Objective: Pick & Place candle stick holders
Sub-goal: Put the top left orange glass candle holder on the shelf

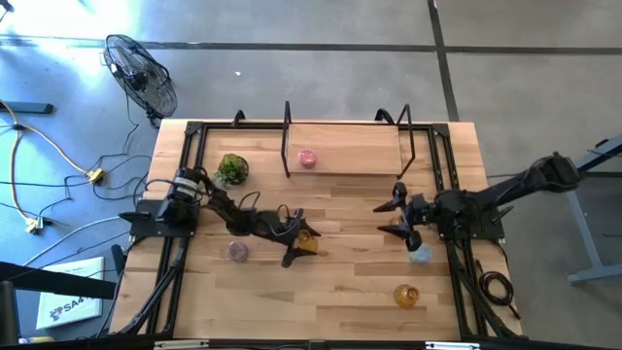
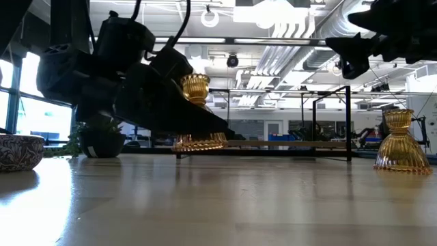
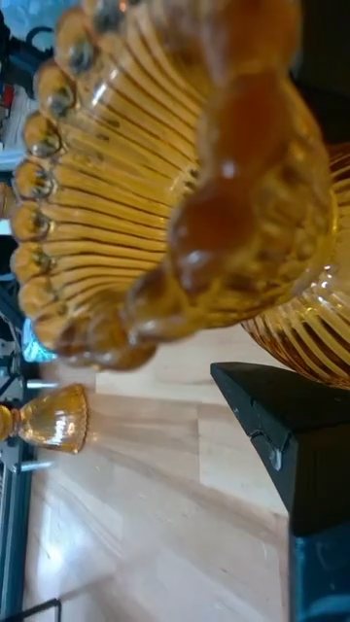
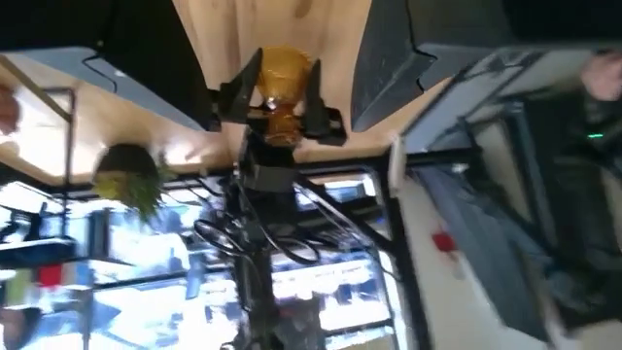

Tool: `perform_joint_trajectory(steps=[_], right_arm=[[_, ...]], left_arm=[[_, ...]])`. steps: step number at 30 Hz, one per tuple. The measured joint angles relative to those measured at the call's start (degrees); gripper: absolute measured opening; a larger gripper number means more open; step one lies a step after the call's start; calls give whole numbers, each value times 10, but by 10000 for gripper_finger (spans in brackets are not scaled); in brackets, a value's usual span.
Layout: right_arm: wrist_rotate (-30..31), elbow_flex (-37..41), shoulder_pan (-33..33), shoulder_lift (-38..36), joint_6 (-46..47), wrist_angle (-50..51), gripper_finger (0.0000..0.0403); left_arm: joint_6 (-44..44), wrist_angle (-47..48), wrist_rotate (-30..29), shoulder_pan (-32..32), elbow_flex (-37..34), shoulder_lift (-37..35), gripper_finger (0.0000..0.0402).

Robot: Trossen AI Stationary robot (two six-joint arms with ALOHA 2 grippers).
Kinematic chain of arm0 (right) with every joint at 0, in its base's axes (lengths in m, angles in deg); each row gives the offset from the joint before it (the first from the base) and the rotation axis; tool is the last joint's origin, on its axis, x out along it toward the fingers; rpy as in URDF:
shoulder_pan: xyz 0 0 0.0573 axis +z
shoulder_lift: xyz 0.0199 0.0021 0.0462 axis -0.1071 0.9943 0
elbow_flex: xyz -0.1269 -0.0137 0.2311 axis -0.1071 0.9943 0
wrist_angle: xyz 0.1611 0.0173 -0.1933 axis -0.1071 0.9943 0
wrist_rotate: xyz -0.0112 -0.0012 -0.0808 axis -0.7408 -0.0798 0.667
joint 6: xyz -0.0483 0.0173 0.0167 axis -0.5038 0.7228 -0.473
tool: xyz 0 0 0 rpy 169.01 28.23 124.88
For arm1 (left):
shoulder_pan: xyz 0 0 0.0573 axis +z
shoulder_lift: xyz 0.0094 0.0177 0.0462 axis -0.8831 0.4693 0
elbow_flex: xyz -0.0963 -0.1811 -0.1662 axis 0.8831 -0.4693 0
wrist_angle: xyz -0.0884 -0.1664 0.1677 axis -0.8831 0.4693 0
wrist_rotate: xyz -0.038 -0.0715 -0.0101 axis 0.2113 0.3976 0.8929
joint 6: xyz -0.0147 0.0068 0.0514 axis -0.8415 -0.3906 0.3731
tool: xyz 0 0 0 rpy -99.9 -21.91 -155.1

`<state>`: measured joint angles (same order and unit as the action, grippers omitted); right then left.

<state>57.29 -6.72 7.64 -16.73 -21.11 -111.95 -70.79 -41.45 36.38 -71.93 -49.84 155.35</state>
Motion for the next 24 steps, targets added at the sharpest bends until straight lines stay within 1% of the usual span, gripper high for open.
perform_joint_trajectory(steps=[2, 6, 9, 12, 15, 17, 20, 24], right_arm=[[43, -27, 16, 41, 9, 7, 243], [76, -101, 34, 135, 3, 46, 243], [83, -163, 41, 205, -16, 90, 243], [83, -213, 49, 270, -28, 106, 243], [87, -252, 57, 326, -32, 106, 243], [96, -270, 63, 357, -28, 106, 243], [99, -288, 71, 394, -26, 105, 243], [103, -309, 78, 423, -14, 105, 243]], left_arm=[[3, 11, 4, 6, 13, 0, 268], [21, 65, 23, 11, 53, 0, 268], [47, 114, 38, 13, 92, 0, 268], [64, 152, 85, 13, 120, 0, 268], [80, 169, 92, 13, 144, -1, 268], [86, 182, 92, 13, 150, -1, 268], [97, 178, 93, 13, 154, 0, 268], [99, 176, 91, 13, 154, 0, 268]])
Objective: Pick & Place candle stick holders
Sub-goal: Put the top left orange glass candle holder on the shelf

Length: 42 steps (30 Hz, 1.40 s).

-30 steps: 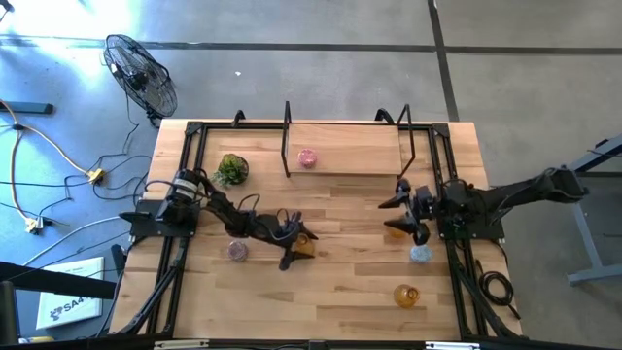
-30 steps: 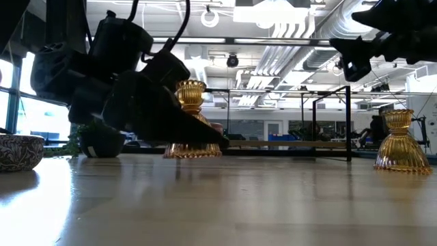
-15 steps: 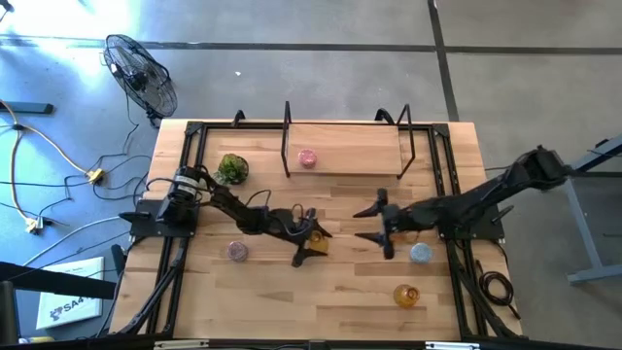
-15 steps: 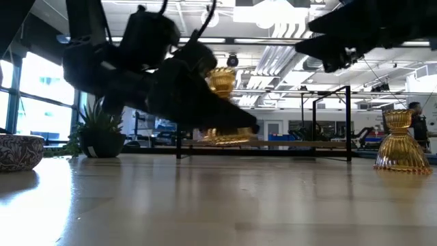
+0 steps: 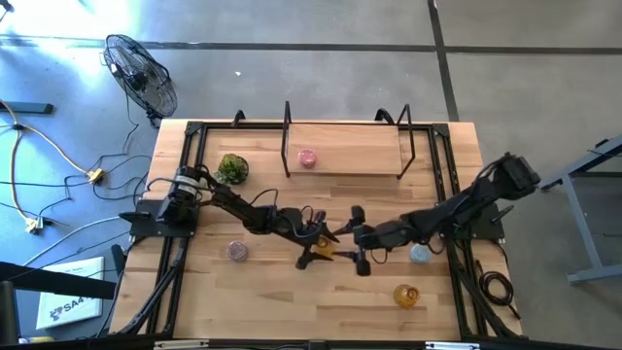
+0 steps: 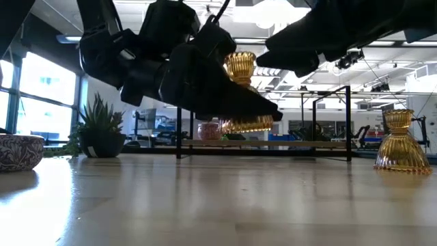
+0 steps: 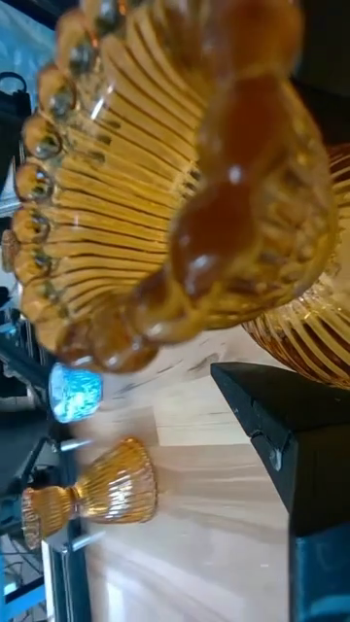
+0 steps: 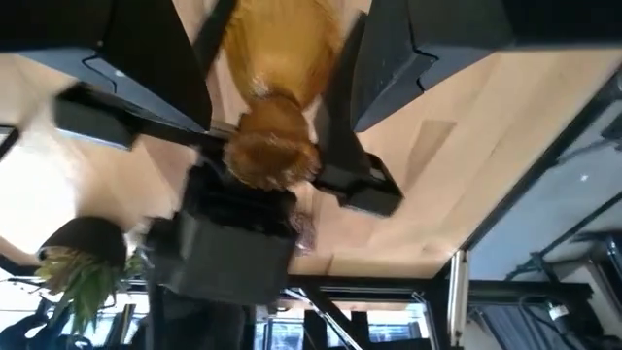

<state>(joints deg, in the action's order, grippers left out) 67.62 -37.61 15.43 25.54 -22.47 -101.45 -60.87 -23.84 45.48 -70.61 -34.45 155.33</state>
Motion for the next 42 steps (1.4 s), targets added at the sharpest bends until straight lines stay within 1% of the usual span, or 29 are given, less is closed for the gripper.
perform_joint_trajectory(steps=[11, 16, 19, 21, 27, 31, 33, 36, 37, 42], right_arm=[[16, -40, -3, 54, 1, 3, 243], [13, -63, -6, 66, -13, 19, 243], [-1, -77, -13, 74, -14, 30, 243], [-11, -81, -17, 75, -14, 36, 243], [-10, -82, -18, 76, -22, 26, 239], [-11, -82, -22, 76, -20, 29, 212], [-13, -82, -25, 76, -18, 31, 185], [-13, -82, -29, 76, -14, 34, 133], [-13, -82, -31, 76, -14, 36, 125], [-17, -82, -33, 76, -13, 36, 125]], left_arm=[[8, -11, -5, 0, 0, 0, 268], [8, -16, -5, 0, 0, 0, 268], [10, -21, -5, 0, 0, 0, 269], [10, -25, -5, 0, 0, 0, 269], [11, -33, -3, 0, 0, 0, 269], [11, -38, -3, 0, 0, 0, 269], [11, -41, -3, 0, 0, 0, 269], [12, -42, -3, 0, 0, 0, 269], [13, -42, -3, 0, 0, 0, 269], [12, -43, 1, 0, 0, 0, 269]])
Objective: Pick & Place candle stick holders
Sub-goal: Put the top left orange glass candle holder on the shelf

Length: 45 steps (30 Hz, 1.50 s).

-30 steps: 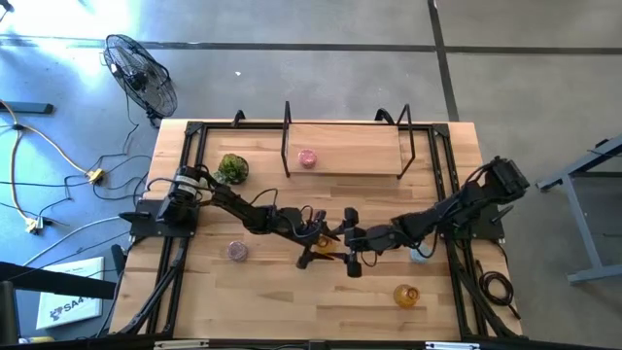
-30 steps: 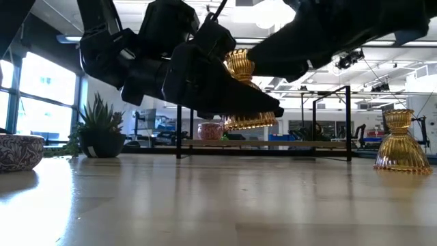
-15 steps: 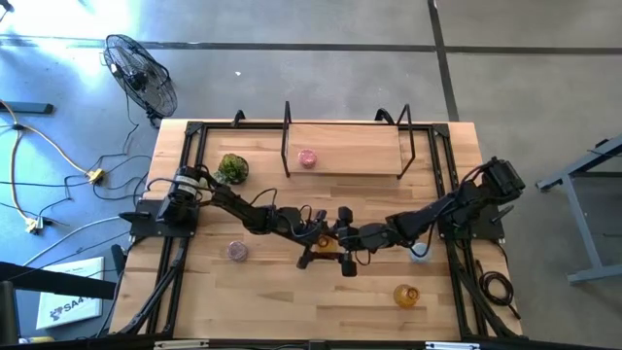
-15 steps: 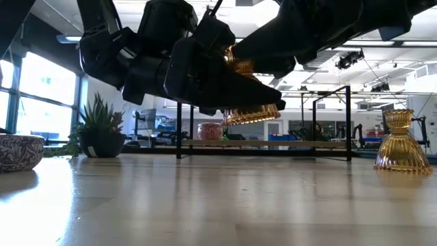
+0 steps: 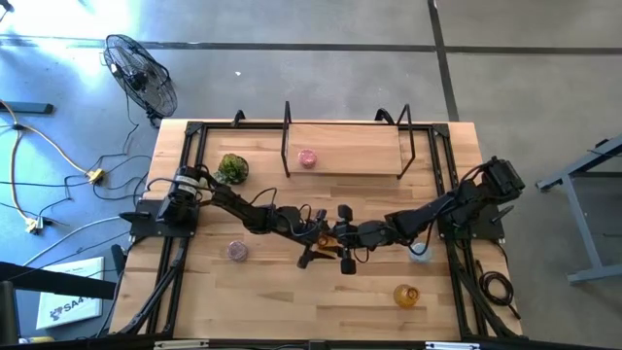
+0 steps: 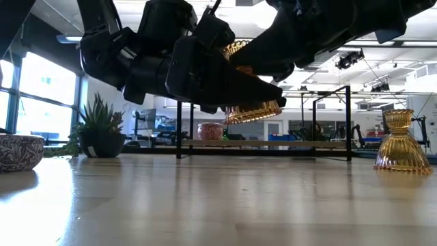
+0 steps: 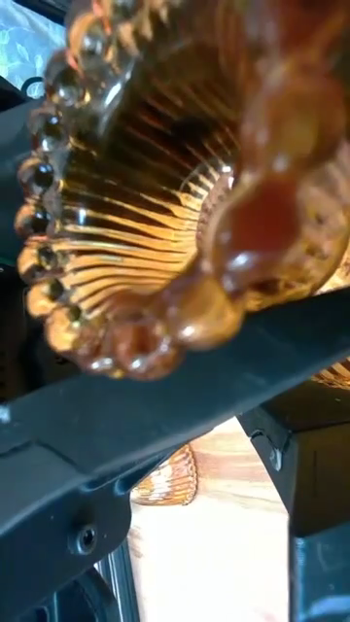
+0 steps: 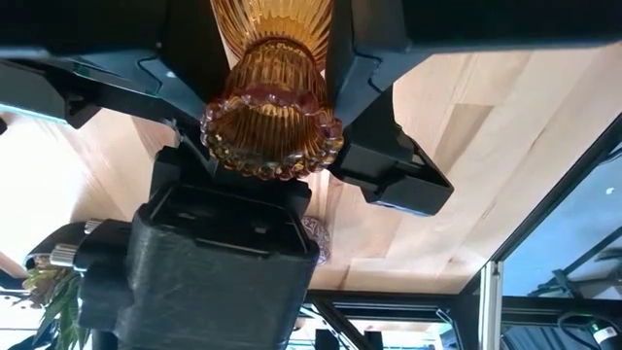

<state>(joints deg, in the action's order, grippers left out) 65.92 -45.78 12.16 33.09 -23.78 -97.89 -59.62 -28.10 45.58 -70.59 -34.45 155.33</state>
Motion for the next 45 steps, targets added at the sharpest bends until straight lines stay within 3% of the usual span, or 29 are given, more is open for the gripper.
perform_joint_trajectory(steps=[12, 15, 28, 37, 45], right_arm=[[2, 0, 1, 0, 0, 0, 125], [2, 0, 1, 0, -3, 2, 125], [1, 1, 1, 0, -11, 6, 125], [16, 1, 15, -18, -22, 34, 125], [85, 1, 49, -58, 0, 125, 125]], left_arm=[[-18, -1, -7, 0, 0, 0, 269], [-22, -1, -32, -1, 0, 0, 274], [-52, -1, -58, -1, 0, 0, 394], [-52, 22, -103, -1, 0, 0, 386], [-51, 37, -108, -1, -1, -7, 386]])
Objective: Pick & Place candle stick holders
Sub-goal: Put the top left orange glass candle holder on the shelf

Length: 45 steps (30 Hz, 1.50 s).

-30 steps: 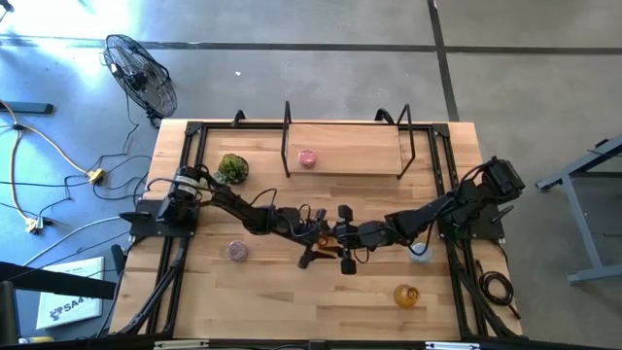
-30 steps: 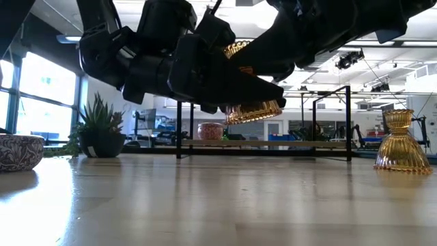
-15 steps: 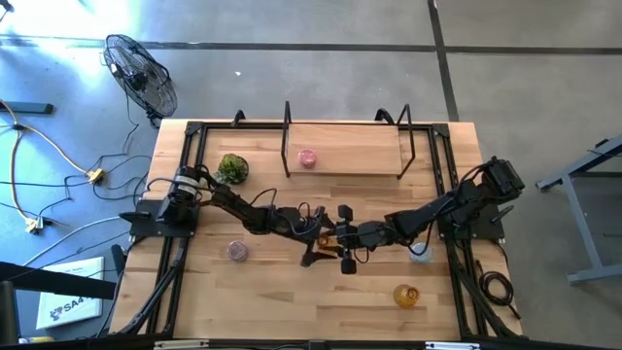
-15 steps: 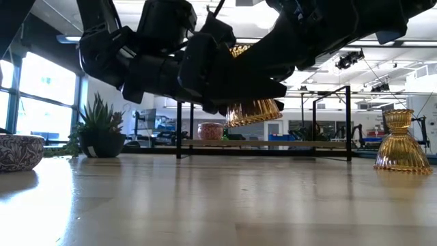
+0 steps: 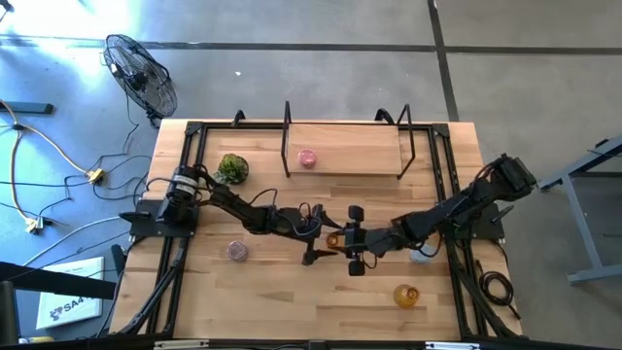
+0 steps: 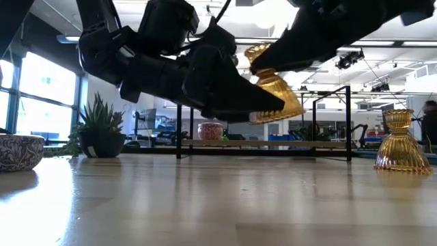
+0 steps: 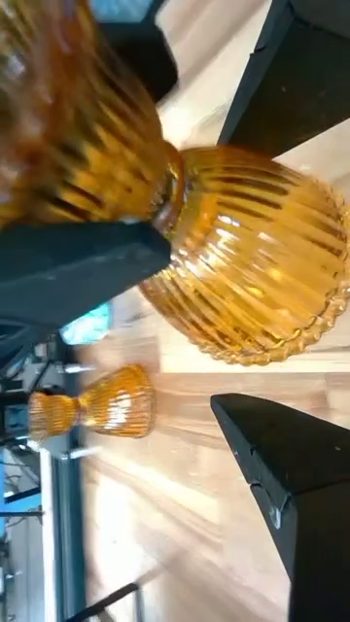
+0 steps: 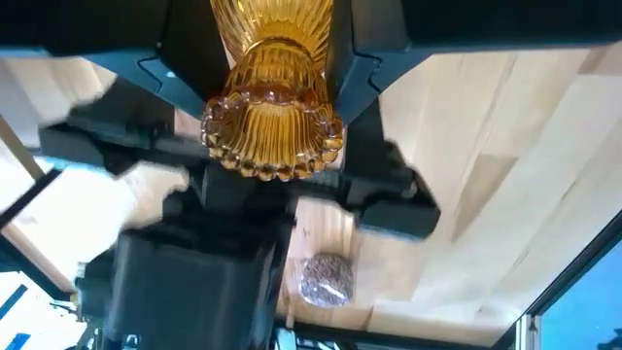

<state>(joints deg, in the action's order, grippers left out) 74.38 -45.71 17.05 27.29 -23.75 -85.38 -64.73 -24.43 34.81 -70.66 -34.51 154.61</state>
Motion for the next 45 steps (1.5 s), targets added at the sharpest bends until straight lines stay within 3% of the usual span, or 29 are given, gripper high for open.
perform_joint_trajectory(steps=[8, 17, 23, 28, 31, 35, 41, 45], right_arm=[[78, 0, 41, -45, 28, 97, 125], [187, 0, 56, -180, 70, 242, 125], [218, 0, 9, -304, 41, 267, 125], [216, 0, -79, -389, -43, 228, 125], [191, 0, -157, -419, -114, 183, 125], [105, -1, -272, -424, -142, 142, 125], [10, -1, -431, -381, -84, 142, 125], [-59, -1, -501, -331, -36, 143, 125]], left_arm=[[-1, 76, -12, 0, -1, -33, 386], [-14, 213, -29, -20, -1, -80, 385], [-14, 294, -27, -34, -1, -116, 385], [2, 330, -11, -34, -1, -155, 385], [13, 345, -10, -34, -1, -179, 385], [8, 376, -6, -34, 0, -217, 385], [-30, 418, 42, -34, -2, -285, 386], [-31, 420, 90, -34, -2, -332, 386]])
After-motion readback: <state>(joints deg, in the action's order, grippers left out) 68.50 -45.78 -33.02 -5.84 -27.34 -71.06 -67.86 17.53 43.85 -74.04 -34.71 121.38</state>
